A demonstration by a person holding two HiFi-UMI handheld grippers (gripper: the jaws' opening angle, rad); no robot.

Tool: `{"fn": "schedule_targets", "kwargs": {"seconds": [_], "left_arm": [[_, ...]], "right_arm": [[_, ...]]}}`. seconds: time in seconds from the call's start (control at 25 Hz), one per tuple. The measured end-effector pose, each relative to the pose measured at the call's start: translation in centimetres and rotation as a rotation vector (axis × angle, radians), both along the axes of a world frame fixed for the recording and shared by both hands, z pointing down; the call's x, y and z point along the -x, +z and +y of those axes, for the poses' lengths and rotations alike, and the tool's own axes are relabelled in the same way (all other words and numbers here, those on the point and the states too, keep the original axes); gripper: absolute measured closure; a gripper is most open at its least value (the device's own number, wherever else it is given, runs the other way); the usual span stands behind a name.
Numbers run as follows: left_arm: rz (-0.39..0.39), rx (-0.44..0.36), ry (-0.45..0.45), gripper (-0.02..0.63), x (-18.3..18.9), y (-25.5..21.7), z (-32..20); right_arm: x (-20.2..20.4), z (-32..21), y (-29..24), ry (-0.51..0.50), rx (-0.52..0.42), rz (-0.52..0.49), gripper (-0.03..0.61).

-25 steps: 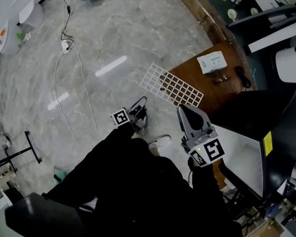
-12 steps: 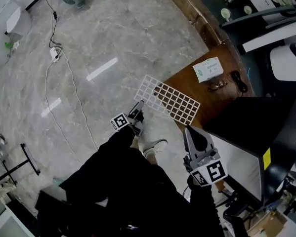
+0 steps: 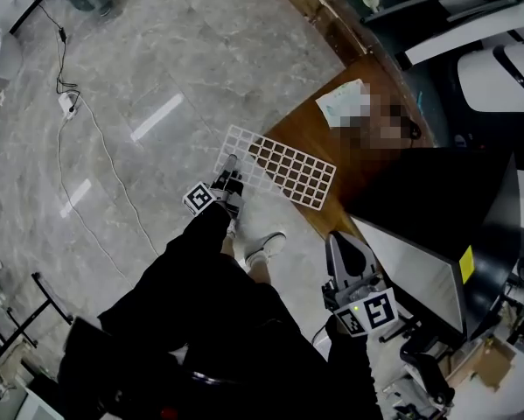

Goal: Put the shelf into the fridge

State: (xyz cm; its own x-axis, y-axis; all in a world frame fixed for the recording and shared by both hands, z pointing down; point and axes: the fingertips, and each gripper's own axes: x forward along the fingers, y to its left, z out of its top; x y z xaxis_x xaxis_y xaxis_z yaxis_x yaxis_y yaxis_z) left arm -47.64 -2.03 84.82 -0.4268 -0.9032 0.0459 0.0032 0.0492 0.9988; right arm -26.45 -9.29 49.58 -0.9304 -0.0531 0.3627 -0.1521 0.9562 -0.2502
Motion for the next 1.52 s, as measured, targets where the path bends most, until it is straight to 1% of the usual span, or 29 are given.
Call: {"fn": "schedule_targets", "kwargs": {"seconds": [0.04,0.08,0.2,0.28,0.44,0.6,0.68,0.8,0.96,1.04,1.12,1.16,1.24,1.32,1.4,1.48,1.52], "left_arm": [[-0.004,-0.003,-0.002,0.566,0.1,-0.2,-0.2],[-0.004,-0.009,-0.004,0.575,0.2,-0.5,-0.3],[0.02,-0.044,-0.006,0.581,0.0,-1.6,-0.2],[0.02,-0.054,0.002,0.581,0.0,-2.3,-0.1],[0.034,-0.104,0.016,0.58,-0.4,-4.8,-0.2],[0.042,-0.115,0.027,0.575,-0.5,-7.3,0.0],[0.043,-0.126,0.031,0.575,-1.8,-9.4,1.4],[0.031,-0.147,0.04,0.575,-5.5,-14.8,4.1],[0.039,-0.126,0.038,0.575,-7.3,-19.1,5.7],[0.045,-0.112,0.042,0.575,-8.2,-21.0,6.9],[0.05,-0.106,0.052,0.575,-9.9,-23.3,8.2],[0.053,-0.105,0.057,0.575,-10.9,-24.4,8.7],[0.058,-0.11,0.07,0.574,-12.9,-26.3,9.3],[0.061,-0.125,0.092,0.574,-14.9,-28.1,9.3],[0.067,-0.142,0.112,0.574,-17.2,-29.6,9.0],[0.076,-0.161,0.131,0.574,-19.5,-31.1,8.7],[0.079,-0.171,0.144,0.574,-20.8,-31.8,8.5]], "right_arm": [[-0.5,-0.3,0.1,0.017,0.0,0.006,0.572],[-1.0,-0.4,0.3,0.033,0.002,0.011,0.572],[-2.7,-0.7,0.5,0.076,0.018,0.022,0.572],[-3.6,-0.6,0.6,0.107,0.031,0.021,0.572],[-5.8,-0.2,1.0,0.161,0.048,0.012,0.572],[-6.9,-0.3,2.1,0.204,0.095,-0.003,0.572],[-8.7,0.5,2.2,0.224,0.117,-0.018,0.572],[-13.5,2.6,0.5,0.262,0.133,-0.061,0.572],[-16.7,2.1,0.4,0.326,0.177,-0.104,0.572],[-18.6,1.9,0.7,0.383,0.213,-0.132,0.571],[-21.7,1.9,1.0,0.479,0.272,-0.175,0.569],[-23.6,1.8,1.3,0.539,0.318,-0.202,0.55],[-27.3,1.5,2.4,0.665,0.443,-0.273,0.422],[-30.5,1.5,3.5,0.754,0.579,-0.376,0.348],[-32.7,2.0,4.2,0.778,0.683,-0.467,0.299],[-34.6,3.0,4.9,0.778,0.77,-0.515,0.241],[-35.4,3.6,5.0,0.782,0.805,-0.536,0.229]]}}
